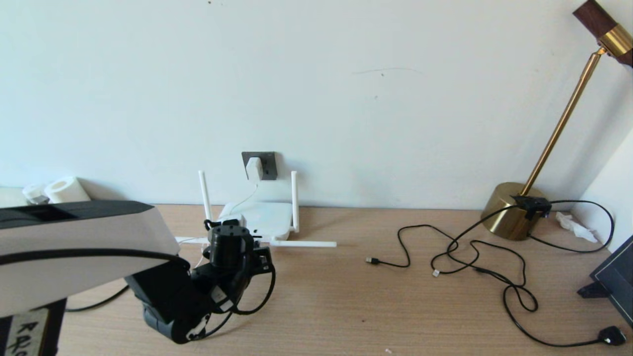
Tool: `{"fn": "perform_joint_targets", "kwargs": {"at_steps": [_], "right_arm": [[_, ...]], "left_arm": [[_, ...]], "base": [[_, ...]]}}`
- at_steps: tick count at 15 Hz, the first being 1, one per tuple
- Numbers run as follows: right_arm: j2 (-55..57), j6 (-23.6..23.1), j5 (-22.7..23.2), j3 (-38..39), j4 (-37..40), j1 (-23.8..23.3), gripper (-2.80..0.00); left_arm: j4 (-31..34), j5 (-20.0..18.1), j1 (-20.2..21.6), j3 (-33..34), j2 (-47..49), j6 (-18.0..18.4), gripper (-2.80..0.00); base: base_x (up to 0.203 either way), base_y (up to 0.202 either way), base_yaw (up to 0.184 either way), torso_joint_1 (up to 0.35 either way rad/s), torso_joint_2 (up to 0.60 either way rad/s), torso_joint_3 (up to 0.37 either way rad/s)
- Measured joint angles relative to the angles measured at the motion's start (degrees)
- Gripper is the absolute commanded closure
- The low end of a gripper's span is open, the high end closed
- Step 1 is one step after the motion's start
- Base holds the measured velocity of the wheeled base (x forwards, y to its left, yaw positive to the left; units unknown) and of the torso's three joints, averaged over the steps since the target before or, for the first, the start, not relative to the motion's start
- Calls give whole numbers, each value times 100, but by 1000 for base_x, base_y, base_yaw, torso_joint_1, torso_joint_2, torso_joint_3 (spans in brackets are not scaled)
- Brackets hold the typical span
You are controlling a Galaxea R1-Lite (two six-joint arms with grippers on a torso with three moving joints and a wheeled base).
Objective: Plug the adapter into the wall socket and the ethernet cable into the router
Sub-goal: Plug cable into router interface
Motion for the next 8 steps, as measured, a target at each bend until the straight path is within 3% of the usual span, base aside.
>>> {"fn": "perform_joint_targets", "kwargs": {"at_steps": [8], "right_arm": [[0,-2,0,0,-2,0,-280]], "left_arm": [[-310,-216,129,98,13,412,0]], "base": [[0,0,0,0,0,0]]}}
